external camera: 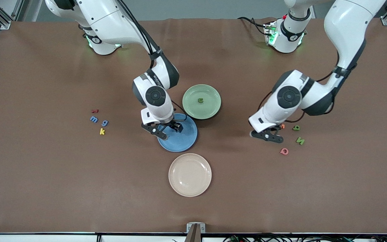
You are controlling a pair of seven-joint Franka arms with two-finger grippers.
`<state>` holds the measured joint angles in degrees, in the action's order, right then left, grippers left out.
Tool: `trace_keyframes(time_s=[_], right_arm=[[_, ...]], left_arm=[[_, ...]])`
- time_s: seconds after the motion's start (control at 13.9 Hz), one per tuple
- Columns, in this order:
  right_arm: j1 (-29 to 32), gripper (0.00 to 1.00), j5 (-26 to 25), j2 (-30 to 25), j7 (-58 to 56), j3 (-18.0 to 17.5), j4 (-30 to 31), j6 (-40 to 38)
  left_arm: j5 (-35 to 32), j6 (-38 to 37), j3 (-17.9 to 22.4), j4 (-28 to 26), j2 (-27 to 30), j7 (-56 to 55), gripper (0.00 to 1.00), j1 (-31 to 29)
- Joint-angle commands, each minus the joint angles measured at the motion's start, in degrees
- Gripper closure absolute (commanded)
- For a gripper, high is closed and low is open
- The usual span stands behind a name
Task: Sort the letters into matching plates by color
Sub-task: 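Place the B on the green plate while the right gripper reaches blue 9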
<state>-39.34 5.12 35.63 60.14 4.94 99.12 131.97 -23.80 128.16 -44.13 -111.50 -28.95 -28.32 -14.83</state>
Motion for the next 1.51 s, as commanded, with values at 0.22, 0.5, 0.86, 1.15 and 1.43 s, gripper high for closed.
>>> trace_keyframes(time_s=[0.22, 0.5, 0.86, 1.15, 1.43], right_arm=[[10.84, 0.0, -0.64, -12.76, -21.86, -0.72, 13.88, -1.28], [19.1, 0.0, -0.64, -18.75, -30.67, -0.63, 22.5, 1.08], [26.05, 0.06, -0.72, -20.25, -35.69, -0.63, 30.51, 9.52], [27.47, 0.31, -0.72, -19.9, -35.97, -0.54, 34.47, 14.97], [27.73, 0.31, -0.72, -19.2, -35.97, -0.54, 37.46, 20.15]], left_arm=[[-0.37, 0.16, -3.07, 0.14, -2.07, -17.17, 0.98, 8.92], [-0.46, 2.27, -2.98, 0.14, -4.35, -28.43, 0.97, 15.52], [-1.16, 6.04, -2.63, -0.04, -8.39, -37.33, 0.9, 19.58], [-1.07, 6.05, -2.46, 0.14, -9.02, -38.82, 0.02, 19.4], [-1.25, 4.48, -1.49, 0.31, -6.48, -39.27, 0.0, 17.39]])
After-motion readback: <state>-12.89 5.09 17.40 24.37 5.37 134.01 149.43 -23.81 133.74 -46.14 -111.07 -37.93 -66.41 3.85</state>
